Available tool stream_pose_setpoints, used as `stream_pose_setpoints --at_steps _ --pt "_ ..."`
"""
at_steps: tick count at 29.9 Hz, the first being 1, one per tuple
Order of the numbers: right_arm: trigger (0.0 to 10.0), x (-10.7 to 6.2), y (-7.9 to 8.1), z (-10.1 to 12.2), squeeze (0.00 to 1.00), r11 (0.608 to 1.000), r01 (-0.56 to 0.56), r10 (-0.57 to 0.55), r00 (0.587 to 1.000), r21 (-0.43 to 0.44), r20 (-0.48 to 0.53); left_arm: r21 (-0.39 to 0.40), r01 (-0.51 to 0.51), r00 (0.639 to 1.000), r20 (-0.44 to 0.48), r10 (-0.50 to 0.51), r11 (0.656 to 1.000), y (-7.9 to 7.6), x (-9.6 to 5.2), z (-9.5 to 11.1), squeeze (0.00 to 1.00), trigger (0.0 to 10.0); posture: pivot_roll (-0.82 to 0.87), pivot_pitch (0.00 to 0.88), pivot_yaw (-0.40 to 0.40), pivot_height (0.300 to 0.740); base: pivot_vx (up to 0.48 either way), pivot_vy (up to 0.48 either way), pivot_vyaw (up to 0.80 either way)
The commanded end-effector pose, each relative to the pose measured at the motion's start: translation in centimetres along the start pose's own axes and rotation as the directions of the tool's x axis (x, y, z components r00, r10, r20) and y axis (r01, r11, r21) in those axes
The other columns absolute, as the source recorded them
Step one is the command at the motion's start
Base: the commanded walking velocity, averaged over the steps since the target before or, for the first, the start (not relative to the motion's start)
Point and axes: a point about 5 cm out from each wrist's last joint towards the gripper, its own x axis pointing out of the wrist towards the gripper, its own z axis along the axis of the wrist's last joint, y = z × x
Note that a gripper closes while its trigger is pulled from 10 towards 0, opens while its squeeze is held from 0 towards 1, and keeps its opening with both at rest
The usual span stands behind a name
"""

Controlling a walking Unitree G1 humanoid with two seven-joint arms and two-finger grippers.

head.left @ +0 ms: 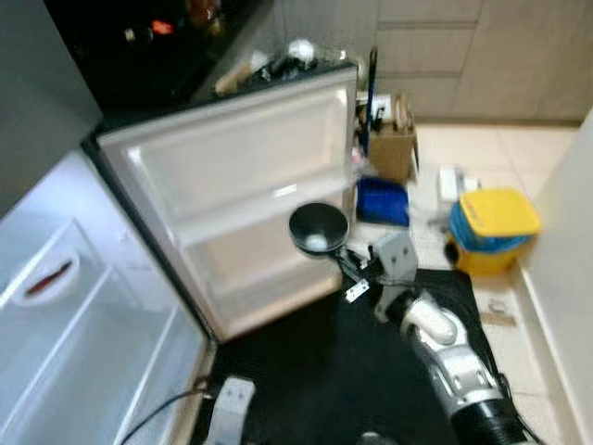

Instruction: Restocking fridge

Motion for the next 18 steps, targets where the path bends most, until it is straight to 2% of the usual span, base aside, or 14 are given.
stream_pose_setpoints --at_steps 1,12,18 --pt "10.0 0.3 0.5 0.6 0.00 1.000 -0.020 0.020 0.999 0.012 0.036 -0.001 -0.003 0.999 -0.034 0.003 1.000 0.1 -0.2 -1.0 0.00 10.0 -0.22 0.081 0.050 0.740 0.375 0.000 0.00" --pt "10.0 0.3 0.3 1.0 0.00 1.000 -0.030 0.030 0.999 0.008 0.045 0.003 0.000 0.999 -0.033 0.000 1.000 0.0 -0.1 -0.9 0.00 10.0 -0.22 0.076 0.047 0.740 0.375 0.000 0.00" --pt "10.0 0.2 -0.4 2.0 0.00 0.999 -0.036 0.036 0.996 0.004 0.080 0.002 0.001 0.999 -0.034 -0.001 1.000 -0.1 -0.1 -0.9 0.00 10.0 -0.22 0.076 0.048 0.740 0.359 0.000 0.00"
